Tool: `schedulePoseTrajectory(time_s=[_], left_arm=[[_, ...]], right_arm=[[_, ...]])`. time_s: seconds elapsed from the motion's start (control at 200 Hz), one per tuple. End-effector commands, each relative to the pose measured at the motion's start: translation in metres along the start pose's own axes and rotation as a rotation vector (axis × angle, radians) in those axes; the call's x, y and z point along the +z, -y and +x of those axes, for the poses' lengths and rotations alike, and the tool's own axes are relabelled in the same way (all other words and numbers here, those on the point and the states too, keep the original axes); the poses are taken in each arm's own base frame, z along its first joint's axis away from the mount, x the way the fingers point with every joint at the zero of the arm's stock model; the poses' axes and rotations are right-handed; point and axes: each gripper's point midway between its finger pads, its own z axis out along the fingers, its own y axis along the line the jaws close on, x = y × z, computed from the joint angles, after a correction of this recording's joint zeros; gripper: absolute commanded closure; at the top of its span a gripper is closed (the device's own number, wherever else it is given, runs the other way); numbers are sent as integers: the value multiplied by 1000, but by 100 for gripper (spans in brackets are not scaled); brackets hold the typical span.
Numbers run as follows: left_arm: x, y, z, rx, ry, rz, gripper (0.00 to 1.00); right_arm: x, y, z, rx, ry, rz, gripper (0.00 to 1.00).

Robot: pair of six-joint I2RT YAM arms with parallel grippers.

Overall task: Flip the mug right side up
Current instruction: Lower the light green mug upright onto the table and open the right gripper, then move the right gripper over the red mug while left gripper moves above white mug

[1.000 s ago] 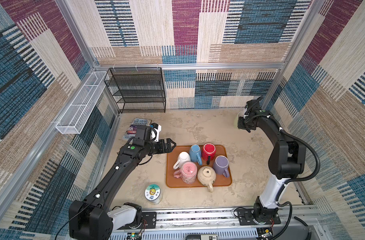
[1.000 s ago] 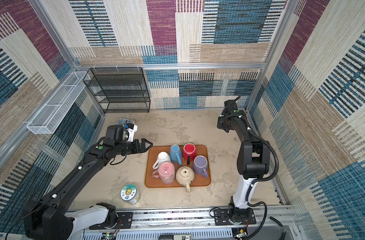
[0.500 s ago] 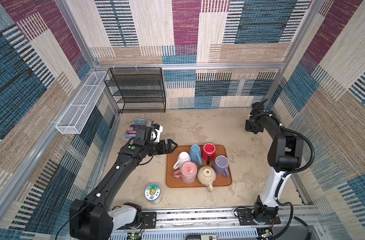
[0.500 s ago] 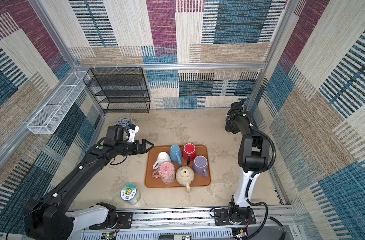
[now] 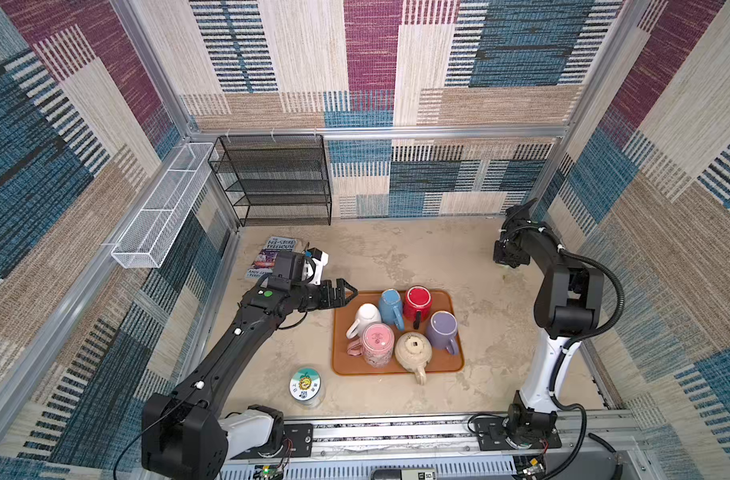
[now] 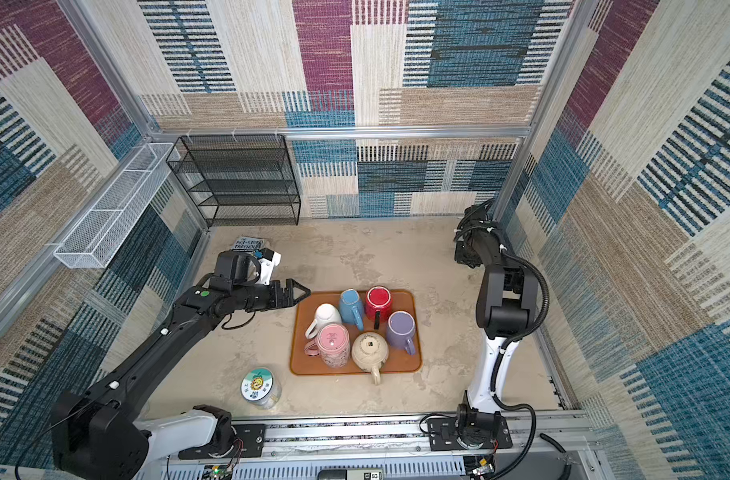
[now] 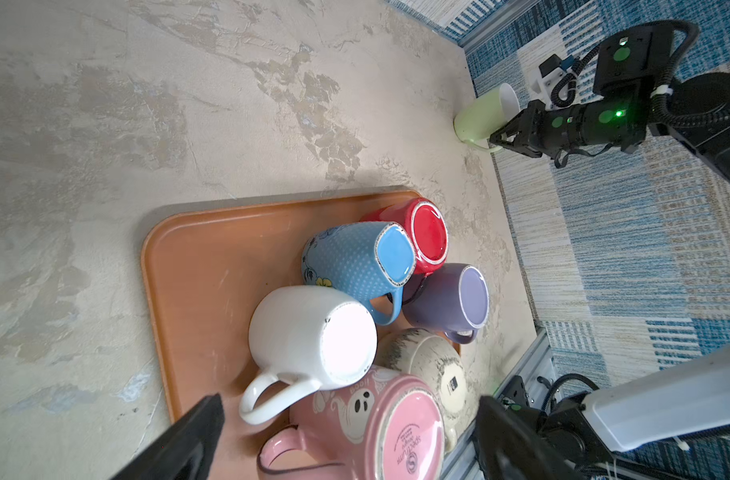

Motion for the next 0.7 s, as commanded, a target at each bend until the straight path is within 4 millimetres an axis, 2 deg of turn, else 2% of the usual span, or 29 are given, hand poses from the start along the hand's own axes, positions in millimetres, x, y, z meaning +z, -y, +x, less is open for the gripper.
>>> schedulePoseTrajectory(time_s=[0.0, 0.21, 0.386, 0.566, 0.696], left_arm=[[-1, 5, -2, 23, 1, 21, 0], [-2, 5, -2, 28, 2, 16, 0], [-1, 4, -3, 35, -1, 17, 0], [1, 3, -1, 62, 0, -4, 3], [7, 3, 11, 127, -40, -64, 6]], right_arm=[[2, 1, -1, 6, 6, 9, 75], [1, 1, 1, 7, 1, 4, 59], [-7, 0, -2, 14, 12, -6, 48], [-33, -7, -6, 44, 59, -83, 40], [-66, -13, -9, 42, 131, -135, 38]])
